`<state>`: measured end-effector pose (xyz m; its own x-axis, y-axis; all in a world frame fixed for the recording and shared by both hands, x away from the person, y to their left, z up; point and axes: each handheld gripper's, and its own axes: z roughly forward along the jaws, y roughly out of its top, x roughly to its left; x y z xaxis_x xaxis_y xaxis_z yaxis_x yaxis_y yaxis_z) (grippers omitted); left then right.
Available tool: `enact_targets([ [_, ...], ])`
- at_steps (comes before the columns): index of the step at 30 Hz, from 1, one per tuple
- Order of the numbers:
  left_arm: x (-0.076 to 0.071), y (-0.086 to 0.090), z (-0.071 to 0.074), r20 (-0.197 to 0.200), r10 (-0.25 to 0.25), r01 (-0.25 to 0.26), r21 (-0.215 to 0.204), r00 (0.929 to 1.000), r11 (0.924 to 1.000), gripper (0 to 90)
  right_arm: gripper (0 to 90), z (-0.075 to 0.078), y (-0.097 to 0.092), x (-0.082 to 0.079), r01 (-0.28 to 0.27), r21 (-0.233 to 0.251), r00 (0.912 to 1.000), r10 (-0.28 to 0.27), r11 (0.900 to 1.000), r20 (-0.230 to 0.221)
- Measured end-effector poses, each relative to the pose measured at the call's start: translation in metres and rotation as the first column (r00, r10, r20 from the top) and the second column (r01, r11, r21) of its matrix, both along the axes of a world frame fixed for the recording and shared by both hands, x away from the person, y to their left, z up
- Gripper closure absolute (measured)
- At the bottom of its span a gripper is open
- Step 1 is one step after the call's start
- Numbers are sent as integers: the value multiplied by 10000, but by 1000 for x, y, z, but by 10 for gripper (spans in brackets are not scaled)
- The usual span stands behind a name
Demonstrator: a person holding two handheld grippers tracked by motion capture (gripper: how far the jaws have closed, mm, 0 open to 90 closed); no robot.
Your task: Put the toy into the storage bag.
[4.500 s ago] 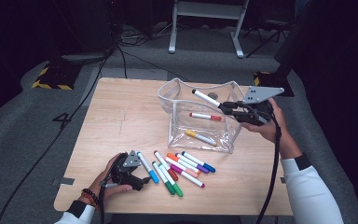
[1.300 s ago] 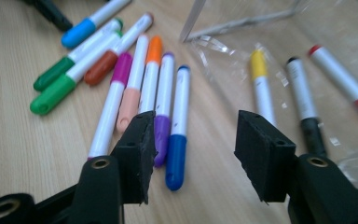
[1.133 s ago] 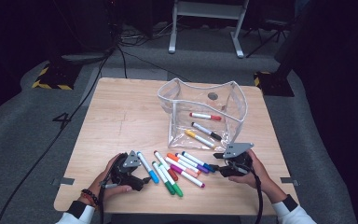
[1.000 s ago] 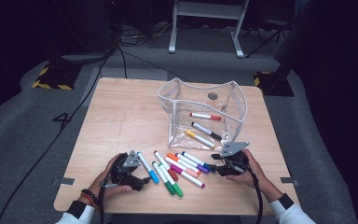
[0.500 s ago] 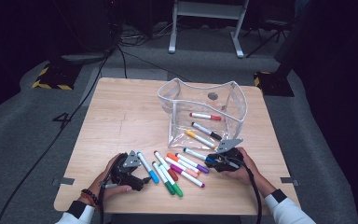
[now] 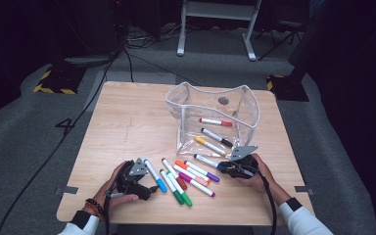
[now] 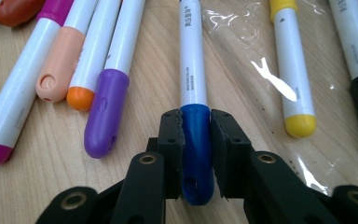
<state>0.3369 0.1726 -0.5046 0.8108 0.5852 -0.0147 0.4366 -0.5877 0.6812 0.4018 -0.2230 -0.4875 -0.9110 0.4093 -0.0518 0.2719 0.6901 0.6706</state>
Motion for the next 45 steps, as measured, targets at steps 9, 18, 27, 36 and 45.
enact_targets([
  [9, 0, 0, 0, 4, 21, -21, -17, 10000, 10000, 101, 752, 24, -6, -8, -114, 490, 9985, 87, 9987, 543],
  [18, 0, 0, 0, -4, 22, -22, -18, 10000, 10000, 101, 752, 61, -11, -20, -349, 951, 9922, 231, 9949, 1225],
  [27, 0, 0, 0, 1, 7, -7, -11, 10000, 10000, 101, 752, 105, -10, -29, -721, 1427, 9776, 416, 9871, 2065],
  [36, 0, 0, 0, -2, -1, 1, -3, 10000, 10000, 101, 752, 158, -10, -19, -706, 1910, 9556, 115, 9790, 2944],
  [45, 0, 0, 0, -5, 22, -22, -20, 10000, 10000, 101, 752, 194, -16, 16, -77, 1800, 9475, -504, 9836, 3157],
])
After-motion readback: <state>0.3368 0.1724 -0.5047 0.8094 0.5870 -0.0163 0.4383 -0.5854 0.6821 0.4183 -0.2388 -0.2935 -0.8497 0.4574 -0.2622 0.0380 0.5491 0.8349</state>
